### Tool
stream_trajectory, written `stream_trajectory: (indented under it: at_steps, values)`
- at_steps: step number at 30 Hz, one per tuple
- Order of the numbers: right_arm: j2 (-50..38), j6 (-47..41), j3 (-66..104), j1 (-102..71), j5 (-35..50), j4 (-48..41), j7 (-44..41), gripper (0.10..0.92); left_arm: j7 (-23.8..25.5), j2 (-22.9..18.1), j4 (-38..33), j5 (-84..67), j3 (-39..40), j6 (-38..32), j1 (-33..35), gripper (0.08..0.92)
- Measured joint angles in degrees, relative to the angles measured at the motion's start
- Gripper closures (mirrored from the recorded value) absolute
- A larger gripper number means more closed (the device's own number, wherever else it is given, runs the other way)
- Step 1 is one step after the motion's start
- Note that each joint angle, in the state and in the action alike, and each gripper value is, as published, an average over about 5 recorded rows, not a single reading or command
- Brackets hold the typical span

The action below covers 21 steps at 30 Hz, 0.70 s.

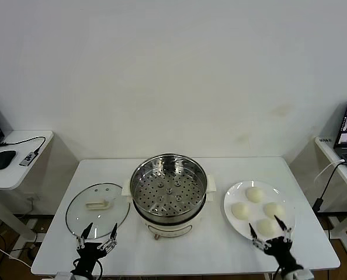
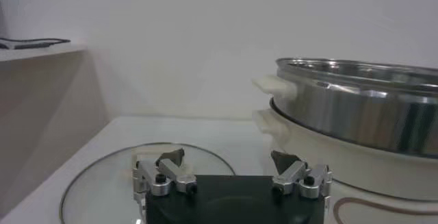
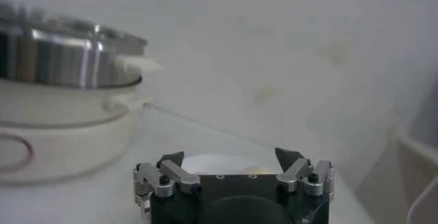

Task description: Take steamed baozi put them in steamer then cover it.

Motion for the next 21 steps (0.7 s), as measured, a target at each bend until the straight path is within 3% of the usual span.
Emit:
stream_trajectory:
  at_steps: [7,21]
  values:
    - [-8.4,-5.0,-0.4,7.0,-7.3,-2.5,-7.5,0.203,0.0,0.3,-0.4,1.1,-0.2,0.6,-0.2,0.177]
    - [-25.4,-10.1,-14.3,30.8,-14.8,-12.5,-34.1,0.203,-0.8,0.9,-1.3,1.0,-0.3,1.2,-0.6,0.177]
